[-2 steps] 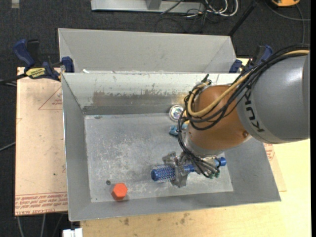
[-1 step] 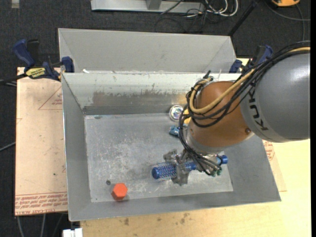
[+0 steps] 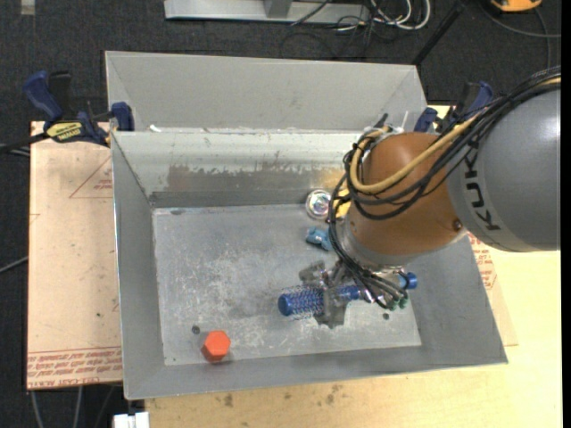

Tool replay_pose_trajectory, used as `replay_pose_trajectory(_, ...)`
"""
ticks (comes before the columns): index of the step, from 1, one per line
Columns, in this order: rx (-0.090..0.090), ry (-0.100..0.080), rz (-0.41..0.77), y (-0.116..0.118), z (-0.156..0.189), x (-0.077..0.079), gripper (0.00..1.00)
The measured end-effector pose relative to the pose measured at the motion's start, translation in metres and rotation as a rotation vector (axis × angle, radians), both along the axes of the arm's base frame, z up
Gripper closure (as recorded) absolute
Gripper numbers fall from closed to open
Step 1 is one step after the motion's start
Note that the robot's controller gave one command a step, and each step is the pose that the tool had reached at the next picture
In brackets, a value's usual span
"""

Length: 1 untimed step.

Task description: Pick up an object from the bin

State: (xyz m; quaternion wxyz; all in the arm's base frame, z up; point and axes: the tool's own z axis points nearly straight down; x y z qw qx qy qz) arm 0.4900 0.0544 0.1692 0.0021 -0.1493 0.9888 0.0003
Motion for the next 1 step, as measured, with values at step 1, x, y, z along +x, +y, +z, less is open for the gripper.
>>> replay_pose_trajectory(1, 0.000, 0.000, 0.001, 0.0010, 0.0215, 0.0008, 1.00)
